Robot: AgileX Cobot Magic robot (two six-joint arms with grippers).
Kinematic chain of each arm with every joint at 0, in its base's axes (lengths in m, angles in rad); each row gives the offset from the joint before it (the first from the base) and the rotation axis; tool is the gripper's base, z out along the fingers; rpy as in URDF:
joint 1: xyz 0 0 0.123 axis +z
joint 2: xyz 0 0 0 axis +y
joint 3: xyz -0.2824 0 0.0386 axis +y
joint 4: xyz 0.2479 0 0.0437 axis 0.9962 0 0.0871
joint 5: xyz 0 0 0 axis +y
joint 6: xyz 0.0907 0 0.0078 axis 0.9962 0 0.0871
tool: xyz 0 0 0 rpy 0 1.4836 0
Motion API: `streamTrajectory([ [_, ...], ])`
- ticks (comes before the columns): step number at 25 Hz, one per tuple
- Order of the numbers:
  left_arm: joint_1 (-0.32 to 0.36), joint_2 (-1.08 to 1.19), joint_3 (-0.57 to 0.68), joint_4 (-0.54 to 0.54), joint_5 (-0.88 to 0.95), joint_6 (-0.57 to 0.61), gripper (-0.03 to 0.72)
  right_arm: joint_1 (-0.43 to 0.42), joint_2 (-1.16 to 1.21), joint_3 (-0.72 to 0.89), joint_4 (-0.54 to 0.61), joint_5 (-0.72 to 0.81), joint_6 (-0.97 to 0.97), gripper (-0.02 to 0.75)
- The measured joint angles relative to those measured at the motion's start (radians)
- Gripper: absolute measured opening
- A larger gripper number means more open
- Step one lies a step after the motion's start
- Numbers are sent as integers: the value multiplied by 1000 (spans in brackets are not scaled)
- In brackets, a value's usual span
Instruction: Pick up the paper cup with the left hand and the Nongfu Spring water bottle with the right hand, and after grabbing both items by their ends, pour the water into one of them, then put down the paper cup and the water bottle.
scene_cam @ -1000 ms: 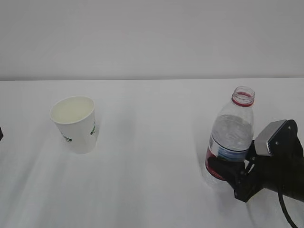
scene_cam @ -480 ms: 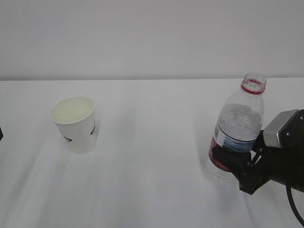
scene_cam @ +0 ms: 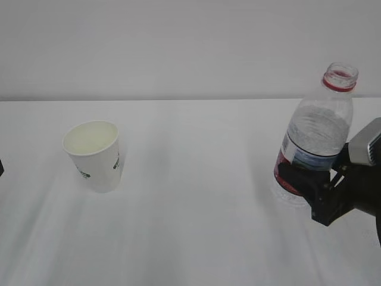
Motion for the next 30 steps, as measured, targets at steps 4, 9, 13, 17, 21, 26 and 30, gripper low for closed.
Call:
streamTrajectory([
  [4,0,0,0,0,0,0,579,0,-85,1,4,79,19,503],
  [9,0,0,0,0,1,0,579,0,-215,5,30,159,29,503],
  [13,0,0,0,0,1,0,579,0,-305,5,38,212,52,503],
  [17,0,0,0,0,4,0,579,0,-349,9,39,260,84,503],
  [21,0,0,0,0,4,0,579,0,-355,13,39,284,142,503],
  [26,0,0,0,0,6,0,579,0,-355,13,39,324,180,503],
  [30,0,0,0,0,6,0,579,0,-355,13,39,349,217,503],
])
